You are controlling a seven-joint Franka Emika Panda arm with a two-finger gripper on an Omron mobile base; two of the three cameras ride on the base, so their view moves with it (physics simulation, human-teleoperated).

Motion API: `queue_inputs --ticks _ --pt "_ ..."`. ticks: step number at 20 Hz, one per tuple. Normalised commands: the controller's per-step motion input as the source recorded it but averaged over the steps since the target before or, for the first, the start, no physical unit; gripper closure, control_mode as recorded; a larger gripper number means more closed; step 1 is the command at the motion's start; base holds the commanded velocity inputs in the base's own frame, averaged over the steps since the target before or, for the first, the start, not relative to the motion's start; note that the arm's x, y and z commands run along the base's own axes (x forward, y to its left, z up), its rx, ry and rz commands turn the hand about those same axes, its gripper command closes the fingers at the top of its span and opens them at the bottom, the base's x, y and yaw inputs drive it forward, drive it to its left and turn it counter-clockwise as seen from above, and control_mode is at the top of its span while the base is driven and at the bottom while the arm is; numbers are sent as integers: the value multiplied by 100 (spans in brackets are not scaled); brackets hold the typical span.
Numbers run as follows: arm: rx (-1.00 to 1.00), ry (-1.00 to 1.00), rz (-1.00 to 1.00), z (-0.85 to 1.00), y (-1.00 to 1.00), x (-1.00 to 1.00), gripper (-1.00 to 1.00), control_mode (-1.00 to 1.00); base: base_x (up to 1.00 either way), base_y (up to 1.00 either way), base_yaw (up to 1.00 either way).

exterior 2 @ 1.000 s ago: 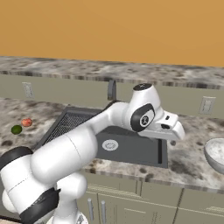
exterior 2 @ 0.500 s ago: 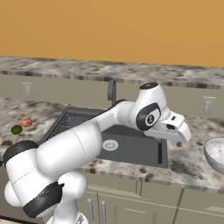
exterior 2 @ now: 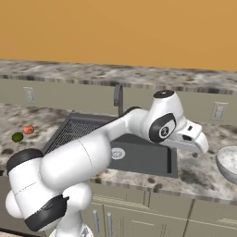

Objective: Remove the lime and peach from the sink. Then move the bowl and cup from the counter to the sink for washing.

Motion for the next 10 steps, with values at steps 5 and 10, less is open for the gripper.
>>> queue_inputs --ticks 5,10 --pt "0 0 2 0 -20 -1 -100 -100 0 0 0" --pt "0 0 7 0 -17 0 -100 -100 0 0 0"
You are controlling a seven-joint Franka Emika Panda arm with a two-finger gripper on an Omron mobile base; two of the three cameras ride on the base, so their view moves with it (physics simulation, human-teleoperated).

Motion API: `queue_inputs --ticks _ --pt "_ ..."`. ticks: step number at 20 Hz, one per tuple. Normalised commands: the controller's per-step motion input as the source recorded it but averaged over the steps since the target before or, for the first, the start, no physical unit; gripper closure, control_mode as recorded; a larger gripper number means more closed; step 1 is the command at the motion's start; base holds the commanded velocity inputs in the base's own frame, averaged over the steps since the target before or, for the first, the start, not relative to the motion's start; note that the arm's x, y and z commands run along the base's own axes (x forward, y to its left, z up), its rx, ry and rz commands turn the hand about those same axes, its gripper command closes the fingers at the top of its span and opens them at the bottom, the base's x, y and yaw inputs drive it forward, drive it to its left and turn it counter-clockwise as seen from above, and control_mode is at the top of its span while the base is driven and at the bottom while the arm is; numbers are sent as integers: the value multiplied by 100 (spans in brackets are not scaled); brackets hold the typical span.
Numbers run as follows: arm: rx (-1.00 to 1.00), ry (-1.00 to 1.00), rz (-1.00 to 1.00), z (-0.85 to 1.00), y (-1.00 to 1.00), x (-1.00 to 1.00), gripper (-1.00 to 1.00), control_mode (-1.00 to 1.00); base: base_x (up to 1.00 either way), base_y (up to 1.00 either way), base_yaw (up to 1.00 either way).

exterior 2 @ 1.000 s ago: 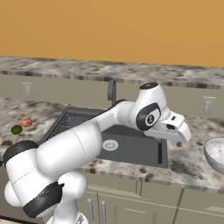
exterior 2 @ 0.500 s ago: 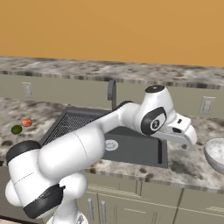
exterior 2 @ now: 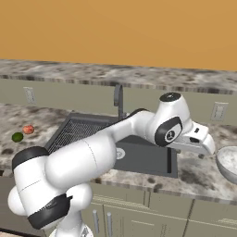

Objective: Remove the lime and peach from the sink. Then move the bowl and cup from the counter to the sink for washing.

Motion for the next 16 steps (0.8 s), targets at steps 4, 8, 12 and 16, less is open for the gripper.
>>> queue_inputs --ticks 4,8,12,16 --pt "0 0 17 0 -16 0 -100 -100 0 0 0" --pt "0 0 23 -2 -5 -1 -100 -100 0 0 0" --pt "0 1 23 -10 0 6 -100 -100 0 0 0" --pt "-1 0 16 -9 -2 8 -100 -100 0 0 0"
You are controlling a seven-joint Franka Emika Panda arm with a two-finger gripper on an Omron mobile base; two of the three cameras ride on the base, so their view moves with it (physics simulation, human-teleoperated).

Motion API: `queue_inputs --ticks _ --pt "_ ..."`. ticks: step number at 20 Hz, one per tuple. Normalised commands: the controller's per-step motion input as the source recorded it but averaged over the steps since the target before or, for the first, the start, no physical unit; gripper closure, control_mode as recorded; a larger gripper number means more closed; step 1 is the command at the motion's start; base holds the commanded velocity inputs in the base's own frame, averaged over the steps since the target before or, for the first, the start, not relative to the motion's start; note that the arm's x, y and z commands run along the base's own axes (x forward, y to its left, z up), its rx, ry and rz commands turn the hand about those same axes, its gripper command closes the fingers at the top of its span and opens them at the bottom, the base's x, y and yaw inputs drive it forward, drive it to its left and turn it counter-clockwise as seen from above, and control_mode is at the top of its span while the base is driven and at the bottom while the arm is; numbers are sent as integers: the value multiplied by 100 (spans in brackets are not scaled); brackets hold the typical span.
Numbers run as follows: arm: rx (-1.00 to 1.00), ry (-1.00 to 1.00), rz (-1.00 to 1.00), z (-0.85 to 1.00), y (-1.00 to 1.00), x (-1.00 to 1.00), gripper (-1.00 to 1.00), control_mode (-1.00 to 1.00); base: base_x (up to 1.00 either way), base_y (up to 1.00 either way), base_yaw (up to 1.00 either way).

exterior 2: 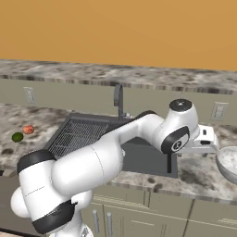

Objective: Remove the lime and peach from the sink. Then move the bowl and cup from the counter to the sink for washing.

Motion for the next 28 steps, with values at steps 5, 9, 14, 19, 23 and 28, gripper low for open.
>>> queue_inputs --ticks 5,9,14,19,23,28 --pt "-5 0 6 -8 -12 14 -100 -100 0 0 0" --pt "-12 2 0 -7 -19 12 -100 -100 0 0 0" --pt "-5 5 0 -12 -16 9 -100 -100 0 0 0" --pt "-1 6 0 -13 -12 7 -100 -100 0 0 0" --pt "-3 3 0 -8 -19 12 -100 -100 0 0 0" --pt "-2 5 0 0 -22 8 -100 -100 0 0 0"
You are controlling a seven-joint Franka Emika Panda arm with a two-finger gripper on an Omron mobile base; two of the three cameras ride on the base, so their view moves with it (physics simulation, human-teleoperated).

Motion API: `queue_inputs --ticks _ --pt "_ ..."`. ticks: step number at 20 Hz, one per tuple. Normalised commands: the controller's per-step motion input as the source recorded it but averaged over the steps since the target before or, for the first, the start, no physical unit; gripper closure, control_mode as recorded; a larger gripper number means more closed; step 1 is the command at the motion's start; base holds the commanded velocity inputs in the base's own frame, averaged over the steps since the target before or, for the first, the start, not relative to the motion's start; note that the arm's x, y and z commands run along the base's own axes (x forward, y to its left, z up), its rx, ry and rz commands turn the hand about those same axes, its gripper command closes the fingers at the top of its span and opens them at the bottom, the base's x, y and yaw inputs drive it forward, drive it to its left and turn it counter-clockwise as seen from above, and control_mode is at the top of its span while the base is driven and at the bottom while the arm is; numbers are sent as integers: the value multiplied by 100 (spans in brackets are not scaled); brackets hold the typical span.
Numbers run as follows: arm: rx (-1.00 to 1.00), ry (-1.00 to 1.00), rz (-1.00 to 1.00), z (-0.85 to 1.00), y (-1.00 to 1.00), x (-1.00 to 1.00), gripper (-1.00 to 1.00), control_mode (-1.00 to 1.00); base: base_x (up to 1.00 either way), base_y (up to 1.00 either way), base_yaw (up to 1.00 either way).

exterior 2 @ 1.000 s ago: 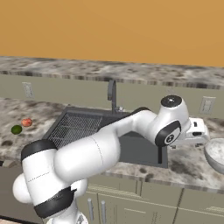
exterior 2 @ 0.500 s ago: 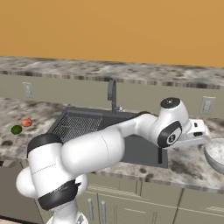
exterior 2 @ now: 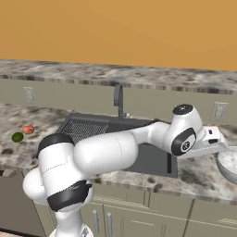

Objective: Remove the lime and peach from the sink. Then move the bowl and cup from the counter to the sink for washing.

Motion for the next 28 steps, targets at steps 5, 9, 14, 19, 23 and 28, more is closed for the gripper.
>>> queue_inputs --ticks 5,9,14,19,23,28 --pt "0 8 1 -3 -9 0 -100 -100 0 0 0" --pt "0 8 0 -4 -8 4 -100 -100 0 0 0" --pt "0 6 1 -6 -6 3 -100 -100 0 0 0" --pt "0 0 6 -10 -4 1 -100 -100 0 0 0" --pt "3 0 9 -12 -4 0 -100 -100 0 0 0" --pt "2 0 6 -11 0 9 -100 -100 0 0 0"
